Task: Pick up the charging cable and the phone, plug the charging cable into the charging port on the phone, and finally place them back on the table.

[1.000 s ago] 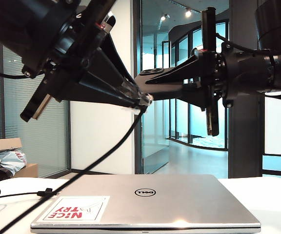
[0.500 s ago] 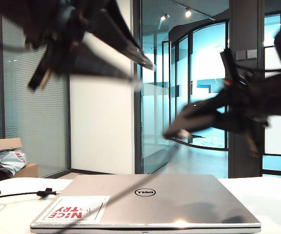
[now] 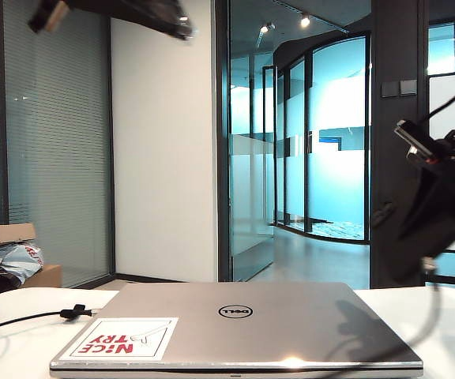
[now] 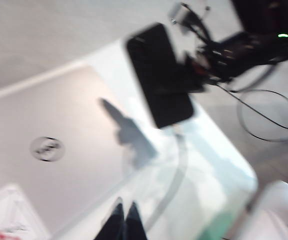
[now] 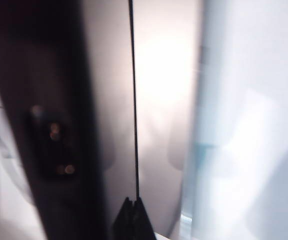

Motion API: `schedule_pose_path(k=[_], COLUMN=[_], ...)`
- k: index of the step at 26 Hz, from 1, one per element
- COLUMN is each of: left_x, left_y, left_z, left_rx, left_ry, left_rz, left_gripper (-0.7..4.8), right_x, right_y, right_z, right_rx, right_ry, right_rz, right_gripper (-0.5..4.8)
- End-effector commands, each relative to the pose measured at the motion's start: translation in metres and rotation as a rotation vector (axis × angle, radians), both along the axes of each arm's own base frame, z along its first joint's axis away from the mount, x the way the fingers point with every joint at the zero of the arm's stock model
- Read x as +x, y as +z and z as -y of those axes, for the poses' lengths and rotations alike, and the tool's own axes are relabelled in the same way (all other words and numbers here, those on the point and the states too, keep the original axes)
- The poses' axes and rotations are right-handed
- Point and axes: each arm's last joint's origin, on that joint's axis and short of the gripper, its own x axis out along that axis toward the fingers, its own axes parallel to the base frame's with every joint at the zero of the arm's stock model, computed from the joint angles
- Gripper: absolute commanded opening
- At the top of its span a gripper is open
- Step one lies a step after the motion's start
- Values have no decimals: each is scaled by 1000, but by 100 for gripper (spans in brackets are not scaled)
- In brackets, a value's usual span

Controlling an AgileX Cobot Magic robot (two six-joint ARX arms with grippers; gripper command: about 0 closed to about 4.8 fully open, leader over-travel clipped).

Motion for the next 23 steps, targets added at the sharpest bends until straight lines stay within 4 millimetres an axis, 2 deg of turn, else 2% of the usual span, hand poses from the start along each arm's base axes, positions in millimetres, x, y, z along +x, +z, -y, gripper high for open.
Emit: schedule_pose_path(k=[1, 4, 8, 13, 20, 22, 23], left_x=[4, 4, 0, -3, -3, -3, -3], left_y=[8, 13, 16, 18, 18, 18, 17], left_z=[-10, -19, -24, -26, -26, -26, -27], left_rx=[27, 18, 24, 19, 24, 24, 26], left_ry=[25, 56, 53, 54, 53, 53, 53], left_rz=[25, 37, 59, 64, 58, 58, 56], left_gripper=[-6, -6, -6, -6, -6, -6, -6], right_x=[-1, 7, 24, 36, 41, 42, 43], right_y=[13, 15, -7, -26, -53, -60, -63], right_z=[2, 3, 3, 4, 5, 5, 5], right_rx=[-119, -147, -145, -204, -230, -231, -232], right_ry=[72, 83, 90, 79, 85, 88, 88], right_rz=[-24, -61, -159, -214, -293, -308, -306], right_gripper=[-6, -6, -6, -6, -5, 41, 132])
